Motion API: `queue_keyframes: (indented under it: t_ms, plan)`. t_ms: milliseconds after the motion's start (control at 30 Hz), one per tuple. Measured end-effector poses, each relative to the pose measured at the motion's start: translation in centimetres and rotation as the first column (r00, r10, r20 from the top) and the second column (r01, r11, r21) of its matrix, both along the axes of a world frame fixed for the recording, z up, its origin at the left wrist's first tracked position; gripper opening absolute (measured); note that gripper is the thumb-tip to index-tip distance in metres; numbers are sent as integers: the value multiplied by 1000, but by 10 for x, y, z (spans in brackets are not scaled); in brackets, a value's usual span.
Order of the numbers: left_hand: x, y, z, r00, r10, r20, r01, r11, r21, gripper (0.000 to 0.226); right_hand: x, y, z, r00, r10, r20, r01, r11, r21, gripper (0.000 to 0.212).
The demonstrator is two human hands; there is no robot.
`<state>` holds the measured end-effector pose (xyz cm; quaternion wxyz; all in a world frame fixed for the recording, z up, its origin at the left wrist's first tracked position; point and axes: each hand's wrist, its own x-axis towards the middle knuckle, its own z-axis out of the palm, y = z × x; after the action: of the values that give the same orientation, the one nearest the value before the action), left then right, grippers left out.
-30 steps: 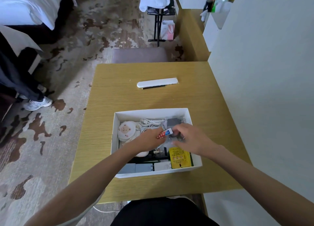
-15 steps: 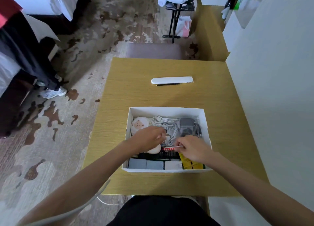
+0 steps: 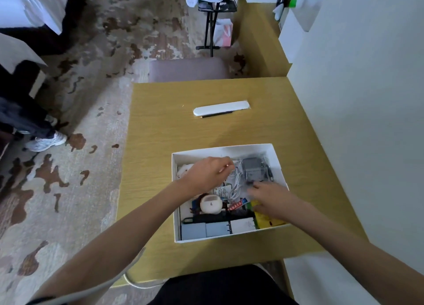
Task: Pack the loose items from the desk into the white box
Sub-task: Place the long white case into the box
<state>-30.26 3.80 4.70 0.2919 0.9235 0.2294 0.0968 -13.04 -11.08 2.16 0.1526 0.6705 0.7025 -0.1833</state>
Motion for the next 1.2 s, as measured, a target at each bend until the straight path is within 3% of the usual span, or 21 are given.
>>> queue_keyframes:
  t_ms: [100, 267, 333, 433, 533, 700, 833, 1067, 1200]
  plan:
    - [6, 15, 7, 998, 35, 54, -31, 996, -86, 26, 10, 13, 26, 957, -187, -221, 212, 973, 95, 34]
    - [27, 60, 15, 970, 183, 158, -153, 971, -183, 18, 40, 57, 57, 818, -369, -442, 491, 848, 199, 16]
    - [36, 81, 16, 986, 155, 59, -139, 965, -221, 20, 55, 84, 57, 770, -385, -509, 546, 811, 212, 15]
    - [42, 100, 5, 968, -126, -218, 77, 972, -221, 47, 78, 135, 42, 766, -350, -539, 540, 806, 244, 17]
    - [43, 105, -13, 857, -271, -439, 225, 962, -154, 46, 99, 190, 14, 789, -369, -491, 515, 833, 203, 16]
    - [46, 115, -29, 870, -278, -408, 311, 950, 15, 28, 121, 260, -28, 871, -391, -296, 450, 878, 162, 19]
    - [44, 117, -39, 892, -265, -366, 317, 945, 87, 32, 117, 290, -52, 952, -268, -149, 296, 931, 214, 35]
    - [42, 153, -39, 917, -145, -371, 220, 961, 167, 31, 104, 320, -68, 998, -55, -4, 54, 968, 246, 22]
    - [48, 173, -35, 908, -103, -407, 198, 959, 201, 33, 108, 328, -63, 995, 35, 93, -50, 985, 164, 12]
